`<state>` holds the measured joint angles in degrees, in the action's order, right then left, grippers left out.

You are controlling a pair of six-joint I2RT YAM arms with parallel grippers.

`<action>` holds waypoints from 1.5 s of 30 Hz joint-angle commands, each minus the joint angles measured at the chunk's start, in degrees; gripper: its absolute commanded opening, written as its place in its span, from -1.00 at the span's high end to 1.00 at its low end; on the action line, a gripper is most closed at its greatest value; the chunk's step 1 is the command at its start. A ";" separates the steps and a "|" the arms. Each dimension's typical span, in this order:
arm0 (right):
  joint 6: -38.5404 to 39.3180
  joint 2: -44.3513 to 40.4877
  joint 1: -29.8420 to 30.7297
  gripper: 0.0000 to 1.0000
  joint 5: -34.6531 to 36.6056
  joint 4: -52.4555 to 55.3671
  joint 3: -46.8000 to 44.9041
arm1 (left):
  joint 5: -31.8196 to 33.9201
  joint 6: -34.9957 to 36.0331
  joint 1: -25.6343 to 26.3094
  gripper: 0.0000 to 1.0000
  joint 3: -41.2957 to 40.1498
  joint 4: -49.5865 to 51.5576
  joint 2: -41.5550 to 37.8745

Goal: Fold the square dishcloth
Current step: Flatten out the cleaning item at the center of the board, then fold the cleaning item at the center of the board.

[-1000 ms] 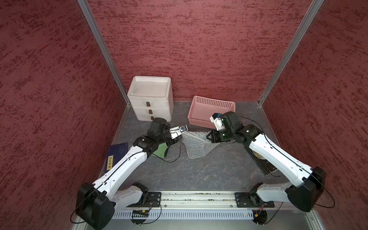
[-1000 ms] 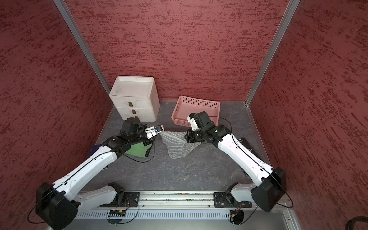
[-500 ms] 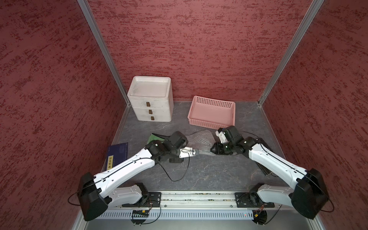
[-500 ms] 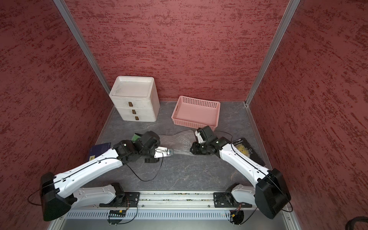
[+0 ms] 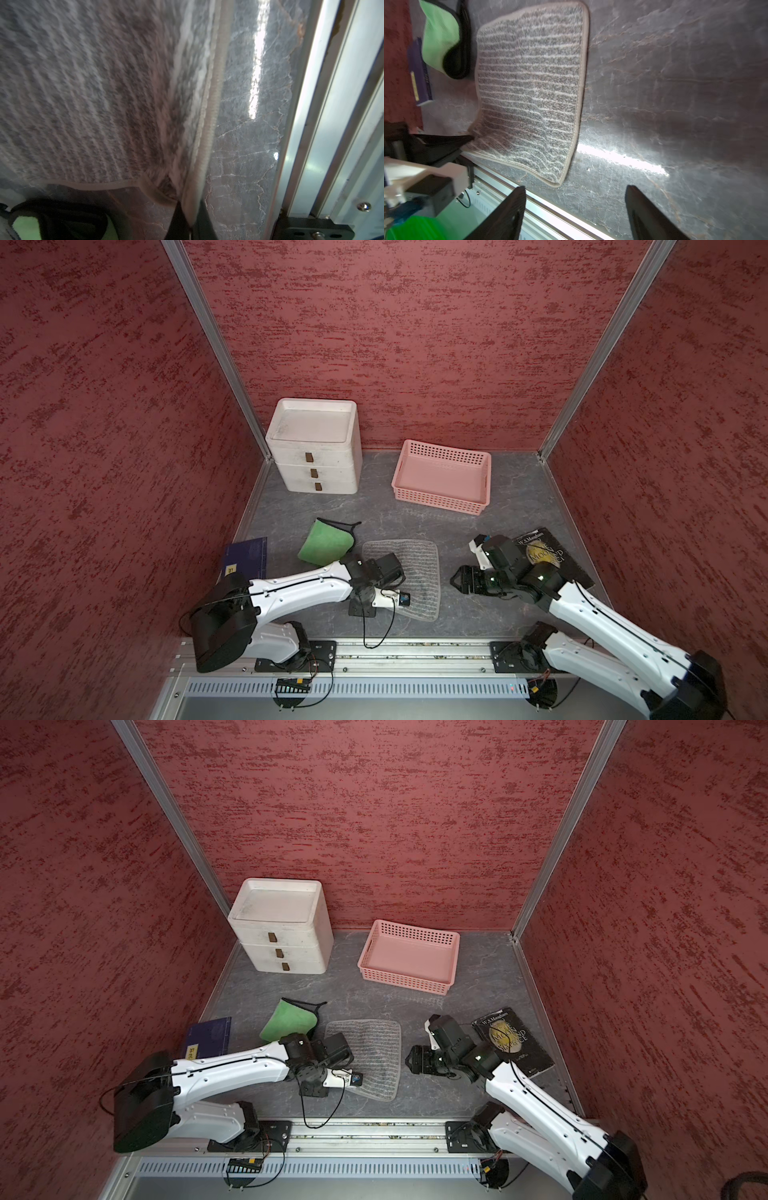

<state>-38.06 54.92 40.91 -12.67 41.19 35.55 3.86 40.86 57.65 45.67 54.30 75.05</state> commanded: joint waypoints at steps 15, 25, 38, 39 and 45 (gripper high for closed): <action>4.23 21.61 34.39 -0.32 19.55 -8.56 7.06 | -8.53 4.77 -11.26 1.00 2.56 -1.28 -0.32; 12.44 24.81 35.54 -0.16 24.34 -28.65 -0.21 | -11.00 5.59 -14.53 1.00 1.46 -2.52 0.49; 5.83 29.17 39.83 0.35 33.40 -23.35 0.42 | -9.14 6.85 -16.23 1.00 1.74 -2.97 0.58; 5.37 28.86 40.07 0.46 33.84 -21.63 0.67 | -8.64 7.05 -16.25 1.00 1.72 -3.08 0.55; 2.80 20.49 40.21 1.00 32.59 -12.59 2.45 | -4.34 7.44 -14.92 1.00 1.60 -2.19 0.15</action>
<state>-33.01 78.28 80.60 18.96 21.85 35.99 -3.05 47.44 42.17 46.72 51.81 75.66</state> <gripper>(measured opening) 0.051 0.048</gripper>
